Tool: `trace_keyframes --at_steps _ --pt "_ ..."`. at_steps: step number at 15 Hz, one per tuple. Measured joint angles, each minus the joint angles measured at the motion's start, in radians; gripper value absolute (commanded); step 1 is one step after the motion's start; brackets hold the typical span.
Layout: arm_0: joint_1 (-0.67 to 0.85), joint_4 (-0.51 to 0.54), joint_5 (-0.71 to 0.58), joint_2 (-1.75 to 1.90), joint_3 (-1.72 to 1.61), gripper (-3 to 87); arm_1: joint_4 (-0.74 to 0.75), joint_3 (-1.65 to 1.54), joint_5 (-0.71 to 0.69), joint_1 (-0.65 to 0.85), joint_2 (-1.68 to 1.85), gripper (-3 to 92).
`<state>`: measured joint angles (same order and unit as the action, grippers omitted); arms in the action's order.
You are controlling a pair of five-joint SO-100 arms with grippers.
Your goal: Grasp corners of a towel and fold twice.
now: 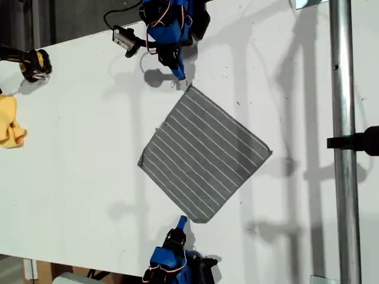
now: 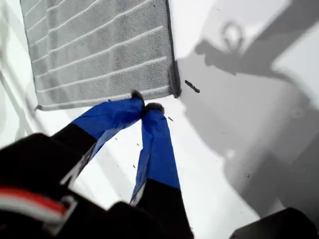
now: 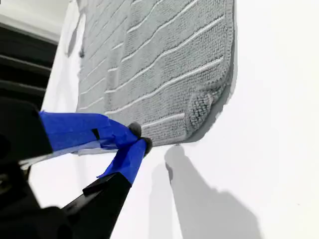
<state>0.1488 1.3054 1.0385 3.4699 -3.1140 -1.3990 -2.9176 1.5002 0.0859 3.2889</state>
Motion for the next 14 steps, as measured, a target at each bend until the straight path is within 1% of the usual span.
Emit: trace_keyframes --at_steps 5,6,7,10,11,14 --pt "0.000 0.000 0.000 0.000 0.000 -1.2 0.000 0.000 0.000 -0.011 0.000 3.1" --pt "0.006 0.000 0.000 0.000 0.000 -1.2 0.000 0.000 0.000 -0.011 0.000 -0.1" --pt "0.041 0.000 0.000 0.000 0.000 -1.2 -0.002 0.000 0.000 -0.011 0.000 -0.1" --pt "0.262 0.000 0.000 0.000 0.000 -1.2 -0.003 0.000 0.000 -0.011 0.000 -0.1" --pt "0.298 0.000 0.000 0.000 0.000 -1.2 -0.003 0.000 0.000 -0.011 0.000 -0.1" --pt "0.324 0.000 0.031 0.000 0.000 -1.2 0.025 0.043 0.000 -0.046 -0.002 -0.1"
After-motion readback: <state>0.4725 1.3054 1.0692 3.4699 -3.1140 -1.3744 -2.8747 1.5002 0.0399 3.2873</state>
